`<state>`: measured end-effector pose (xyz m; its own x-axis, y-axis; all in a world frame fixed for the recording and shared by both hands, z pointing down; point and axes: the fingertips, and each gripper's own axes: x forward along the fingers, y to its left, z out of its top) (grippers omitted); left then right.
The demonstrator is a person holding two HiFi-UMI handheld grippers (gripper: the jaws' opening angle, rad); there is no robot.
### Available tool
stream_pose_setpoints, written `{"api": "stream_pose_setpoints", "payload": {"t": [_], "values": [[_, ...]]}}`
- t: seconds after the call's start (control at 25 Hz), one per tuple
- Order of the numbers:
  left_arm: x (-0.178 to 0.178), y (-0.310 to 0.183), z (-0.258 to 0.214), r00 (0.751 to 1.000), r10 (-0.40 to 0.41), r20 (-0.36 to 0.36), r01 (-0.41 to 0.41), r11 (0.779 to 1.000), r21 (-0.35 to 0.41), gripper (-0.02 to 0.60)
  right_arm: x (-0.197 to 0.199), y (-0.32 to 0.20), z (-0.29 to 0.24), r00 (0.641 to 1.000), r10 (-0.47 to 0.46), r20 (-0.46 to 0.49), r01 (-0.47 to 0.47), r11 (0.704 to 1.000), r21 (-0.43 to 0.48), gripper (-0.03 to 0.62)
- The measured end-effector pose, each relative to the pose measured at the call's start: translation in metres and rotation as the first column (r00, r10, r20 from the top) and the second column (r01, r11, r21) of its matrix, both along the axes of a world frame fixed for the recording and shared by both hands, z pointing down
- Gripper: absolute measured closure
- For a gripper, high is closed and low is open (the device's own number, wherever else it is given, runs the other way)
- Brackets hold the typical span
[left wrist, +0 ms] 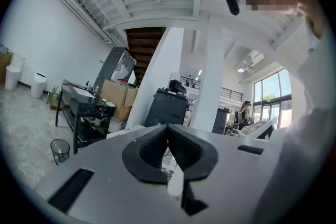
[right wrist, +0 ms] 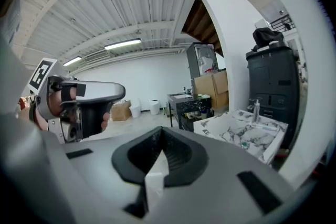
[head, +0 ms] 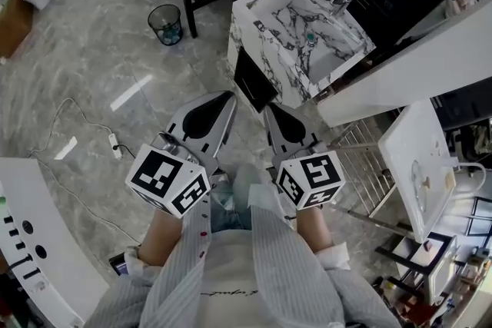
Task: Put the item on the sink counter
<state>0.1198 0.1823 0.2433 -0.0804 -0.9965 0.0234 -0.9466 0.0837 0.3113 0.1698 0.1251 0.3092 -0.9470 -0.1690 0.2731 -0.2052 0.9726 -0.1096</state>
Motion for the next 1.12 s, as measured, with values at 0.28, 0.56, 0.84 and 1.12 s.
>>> {"api": "stream_pose_setpoints", "payload": {"t": [0.28, 0.56, 0.84, 1.12], "values": [[-0.042, -0.019, 0.009, 1.0, 0.005, -0.013, -0.005, 1.0, -0.006, 0.565, -0.04, -0.025, 0.015, 0.999, 0.002, -0.05, -0.002, 1.0, -0.004, 0.585], [-0.096, -0.067, 0.012, 1.0, 0.014, -0.005, -0.014, 1.0, 0.002, 0.565, -0.094, -0.072, 0.017, 0.999, 0.009, -0.048, -0.009, 1.0, 0.016, 0.585], [-0.142, -0.147, -0.003, 0.996, 0.083, 0.017, -0.083, 0.997, -0.003, 0.565, -0.14, -0.143, 0.011, 0.997, 0.063, -0.049, -0.063, 0.998, 0.008, 0.585], [-0.166, -0.233, -0.02, 0.982, 0.184, 0.033, -0.184, 0.983, 0.011, 0.565, -0.159, -0.227, -0.005, 0.985, 0.168, -0.045, -0.167, 0.986, 0.019, 0.585]]}}
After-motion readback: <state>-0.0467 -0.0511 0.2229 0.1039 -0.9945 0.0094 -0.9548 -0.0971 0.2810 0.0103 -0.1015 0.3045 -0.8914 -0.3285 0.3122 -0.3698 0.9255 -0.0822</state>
